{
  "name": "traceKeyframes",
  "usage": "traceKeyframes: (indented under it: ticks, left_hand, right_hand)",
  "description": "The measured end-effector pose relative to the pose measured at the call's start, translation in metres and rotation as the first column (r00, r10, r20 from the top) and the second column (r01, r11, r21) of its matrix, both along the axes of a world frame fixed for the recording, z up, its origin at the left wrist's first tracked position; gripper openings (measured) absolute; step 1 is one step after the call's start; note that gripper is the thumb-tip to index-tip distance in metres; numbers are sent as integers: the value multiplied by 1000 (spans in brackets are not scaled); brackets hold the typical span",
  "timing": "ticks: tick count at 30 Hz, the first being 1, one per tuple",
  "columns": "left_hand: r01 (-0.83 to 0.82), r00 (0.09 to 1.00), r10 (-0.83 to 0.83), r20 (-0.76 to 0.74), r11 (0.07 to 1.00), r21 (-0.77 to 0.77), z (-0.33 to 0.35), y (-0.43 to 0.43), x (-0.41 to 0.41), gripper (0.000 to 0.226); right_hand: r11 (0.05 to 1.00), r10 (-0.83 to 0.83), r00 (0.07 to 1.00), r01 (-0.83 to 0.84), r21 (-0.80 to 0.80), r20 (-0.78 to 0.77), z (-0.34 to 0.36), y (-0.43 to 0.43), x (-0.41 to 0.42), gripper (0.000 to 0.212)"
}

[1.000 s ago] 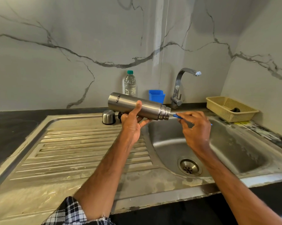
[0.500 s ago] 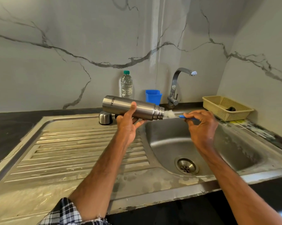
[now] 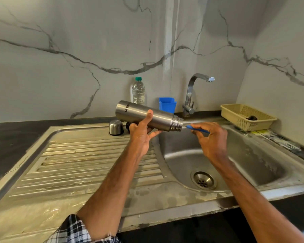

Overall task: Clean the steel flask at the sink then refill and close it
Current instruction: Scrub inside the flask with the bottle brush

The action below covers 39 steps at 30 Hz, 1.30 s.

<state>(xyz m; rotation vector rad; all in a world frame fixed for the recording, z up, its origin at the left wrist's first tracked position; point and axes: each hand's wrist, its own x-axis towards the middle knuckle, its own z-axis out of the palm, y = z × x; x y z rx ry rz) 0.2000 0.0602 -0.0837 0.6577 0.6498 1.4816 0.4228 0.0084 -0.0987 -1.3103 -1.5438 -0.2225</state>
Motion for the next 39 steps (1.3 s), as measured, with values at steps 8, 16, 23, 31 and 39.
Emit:
traceKeyframes:
  ticks: [8, 16, 23, 31, 39]
  left_hand:
    - [8, 1000, -9, -21, 1000, -16, -4, 2, -4, 63]
    - [-16, 1000, 17, 21, 1000, -21, -3, 8, -16, 60]
    - [-1, 1000, 1, -5, 999, 41, -1, 7, -17, 47]
    - [45, 996, -40, -82, 997, 64, -3, 0, -4, 51]
    - [50, 995, -44, -87, 997, 61, -5, 0, -1, 58]
  right_hand:
    - [999, 31, 999, -30, -27, 14, 0, -3, -9, 34]
    - [998, -21, 991, 29, -54, 136, 2, 0, 1, 25]
    - [980, -25, 991, 50, -193, 128, 8, 0, 6, 16]
    - [957, 6, 998, -24, -289, -65, 7, 4, -3, 18]
    - [934, -3, 996, -28, -357, -85, 9, 2, -8, 23]
